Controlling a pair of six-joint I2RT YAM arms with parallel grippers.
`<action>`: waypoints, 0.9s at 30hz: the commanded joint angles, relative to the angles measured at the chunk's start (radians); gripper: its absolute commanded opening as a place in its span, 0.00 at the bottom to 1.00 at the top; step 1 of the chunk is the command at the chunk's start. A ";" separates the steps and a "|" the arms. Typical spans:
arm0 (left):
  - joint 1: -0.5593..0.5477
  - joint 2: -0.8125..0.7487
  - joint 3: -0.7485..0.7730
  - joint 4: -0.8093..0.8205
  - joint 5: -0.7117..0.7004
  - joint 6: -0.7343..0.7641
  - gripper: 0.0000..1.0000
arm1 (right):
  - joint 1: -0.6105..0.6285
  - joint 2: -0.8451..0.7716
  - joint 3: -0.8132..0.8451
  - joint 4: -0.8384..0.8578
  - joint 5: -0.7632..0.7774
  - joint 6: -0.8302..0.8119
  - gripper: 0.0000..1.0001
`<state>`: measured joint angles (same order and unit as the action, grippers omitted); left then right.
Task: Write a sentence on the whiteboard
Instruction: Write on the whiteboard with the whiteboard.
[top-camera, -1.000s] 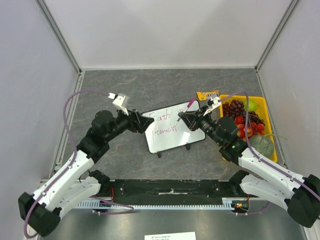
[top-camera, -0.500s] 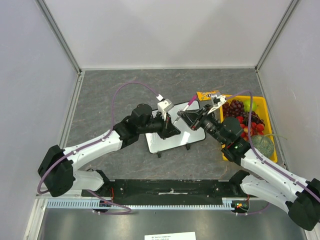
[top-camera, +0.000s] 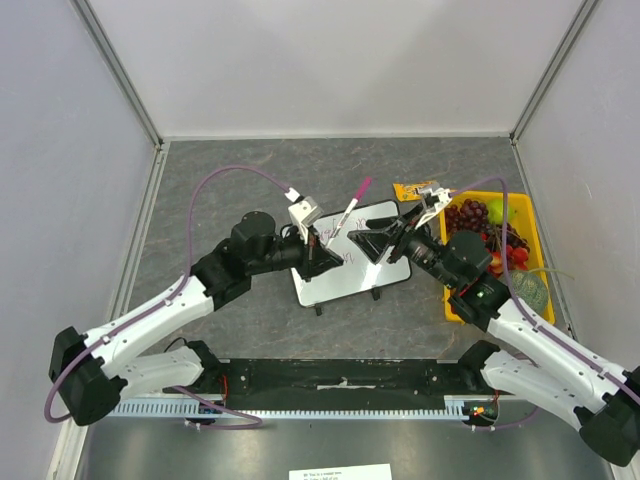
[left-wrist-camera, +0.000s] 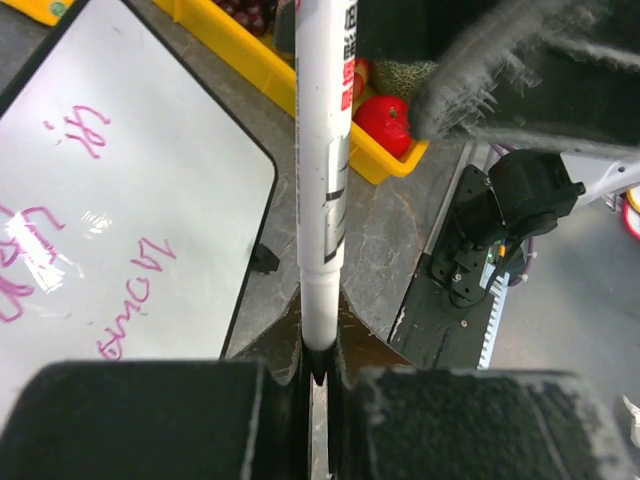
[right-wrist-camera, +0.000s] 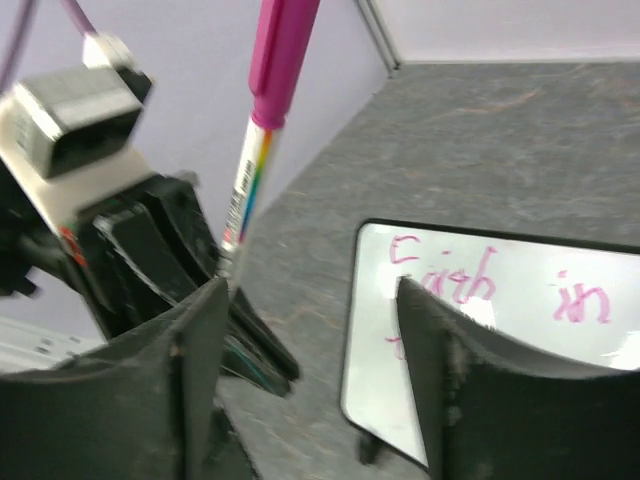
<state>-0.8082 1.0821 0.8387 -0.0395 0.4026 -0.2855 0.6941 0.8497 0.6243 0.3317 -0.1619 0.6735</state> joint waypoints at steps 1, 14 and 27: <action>0.006 -0.063 0.043 -0.103 -0.033 0.060 0.02 | -0.007 -0.043 0.072 -0.080 -0.059 -0.090 0.85; 0.006 -0.134 0.102 -0.214 0.221 0.141 0.02 | -0.096 0.064 0.124 0.130 -0.513 0.078 0.98; 0.007 -0.113 0.126 -0.240 0.324 0.146 0.02 | -0.111 0.209 0.117 0.443 -0.751 0.296 0.64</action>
<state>-0.8024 0.9661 0.9253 -0.2642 0.6823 -0.1829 0.5854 1.0367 0.7116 0.6518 -0.8120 0.9016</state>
